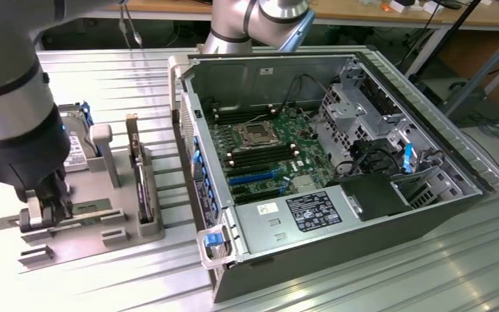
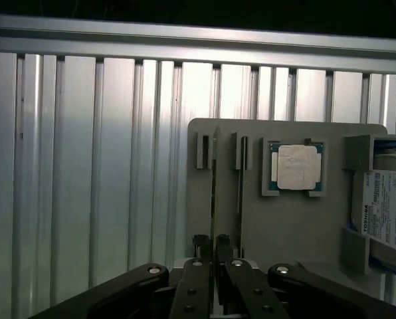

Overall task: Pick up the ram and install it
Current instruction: 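Pick up the ram and move it above insertion slot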

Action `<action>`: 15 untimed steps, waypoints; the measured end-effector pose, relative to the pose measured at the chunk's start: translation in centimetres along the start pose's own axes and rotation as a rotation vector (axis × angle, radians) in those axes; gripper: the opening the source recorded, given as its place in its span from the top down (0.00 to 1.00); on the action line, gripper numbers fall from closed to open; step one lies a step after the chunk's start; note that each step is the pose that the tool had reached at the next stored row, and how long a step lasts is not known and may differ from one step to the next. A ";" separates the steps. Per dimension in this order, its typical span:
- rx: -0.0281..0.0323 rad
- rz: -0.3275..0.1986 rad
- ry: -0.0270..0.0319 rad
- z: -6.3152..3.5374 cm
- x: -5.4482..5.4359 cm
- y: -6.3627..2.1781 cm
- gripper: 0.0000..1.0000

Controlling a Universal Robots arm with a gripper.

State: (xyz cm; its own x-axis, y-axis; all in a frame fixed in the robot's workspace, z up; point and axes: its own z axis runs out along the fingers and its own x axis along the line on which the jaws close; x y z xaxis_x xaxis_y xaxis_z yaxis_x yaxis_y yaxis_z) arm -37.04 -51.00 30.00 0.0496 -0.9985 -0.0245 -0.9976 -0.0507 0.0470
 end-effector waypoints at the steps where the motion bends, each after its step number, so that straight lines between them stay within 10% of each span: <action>1: 0.0001 -0.003 0.0000 -0.59 -0.1 0.02 0.85; 15: -0.0014 -0.010 0.0212 -9.00 -1.4 0.35 0.85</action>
State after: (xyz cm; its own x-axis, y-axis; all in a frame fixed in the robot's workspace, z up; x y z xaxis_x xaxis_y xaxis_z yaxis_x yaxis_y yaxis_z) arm -37.02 -49.82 39.03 0.0611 -0.9981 -0.0038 -0.9970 -0.0612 0.0482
